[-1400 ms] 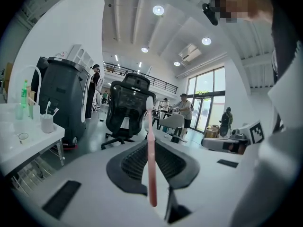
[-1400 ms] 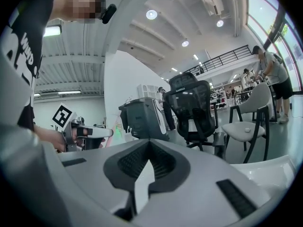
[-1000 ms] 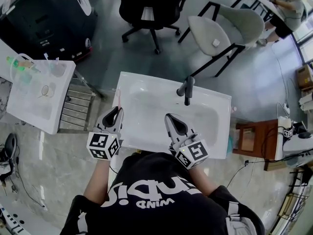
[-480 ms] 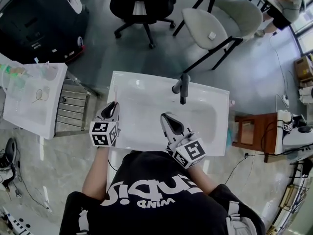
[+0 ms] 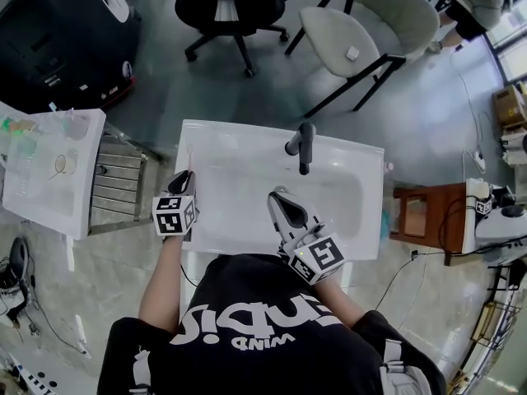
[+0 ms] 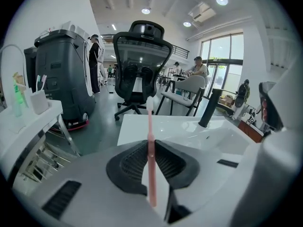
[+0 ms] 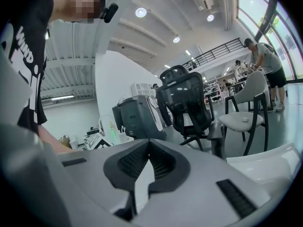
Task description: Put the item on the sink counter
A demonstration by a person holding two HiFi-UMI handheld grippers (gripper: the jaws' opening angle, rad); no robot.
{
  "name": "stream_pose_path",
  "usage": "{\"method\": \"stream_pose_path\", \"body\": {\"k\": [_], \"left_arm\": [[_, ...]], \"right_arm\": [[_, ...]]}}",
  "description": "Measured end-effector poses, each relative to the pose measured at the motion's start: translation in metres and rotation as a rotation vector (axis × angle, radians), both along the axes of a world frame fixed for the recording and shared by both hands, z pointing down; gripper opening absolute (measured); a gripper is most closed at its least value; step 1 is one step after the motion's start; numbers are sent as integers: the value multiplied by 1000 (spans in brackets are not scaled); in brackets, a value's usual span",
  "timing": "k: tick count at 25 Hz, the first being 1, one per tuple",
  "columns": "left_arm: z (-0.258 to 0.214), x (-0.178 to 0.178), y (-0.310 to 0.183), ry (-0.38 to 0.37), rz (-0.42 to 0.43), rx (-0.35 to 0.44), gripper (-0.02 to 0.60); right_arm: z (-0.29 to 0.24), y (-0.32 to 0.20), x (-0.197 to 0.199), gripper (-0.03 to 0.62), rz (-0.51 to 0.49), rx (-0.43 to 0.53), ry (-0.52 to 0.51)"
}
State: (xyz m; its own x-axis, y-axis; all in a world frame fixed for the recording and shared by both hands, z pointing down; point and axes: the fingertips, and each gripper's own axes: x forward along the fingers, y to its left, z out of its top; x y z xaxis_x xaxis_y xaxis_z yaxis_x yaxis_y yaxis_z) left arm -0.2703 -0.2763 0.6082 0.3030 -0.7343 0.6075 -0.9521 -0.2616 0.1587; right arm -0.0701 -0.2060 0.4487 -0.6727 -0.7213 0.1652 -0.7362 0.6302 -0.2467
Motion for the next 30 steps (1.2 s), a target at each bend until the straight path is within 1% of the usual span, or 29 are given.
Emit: {"method": "stream_pose_path", "body": {"k": [4, 16, 25, 30], "left_arm": [[15, 0, -1, -22, 2, -43, 63], [42, 0, -5, -66, 13, -130, 63], [53, -1, -6, -86, 2, -168, 63], [57, -1, -7, -80, -8, -175, 64]], "right_arm": [[1, -3, 3, 15, 10, -5, 1], [10, -8, -3, 15, 0, -38, 5], [14, -10, 0, 15, 0, -52, 7], [15, -12, 3, 15, 2, -53, 11]]}}
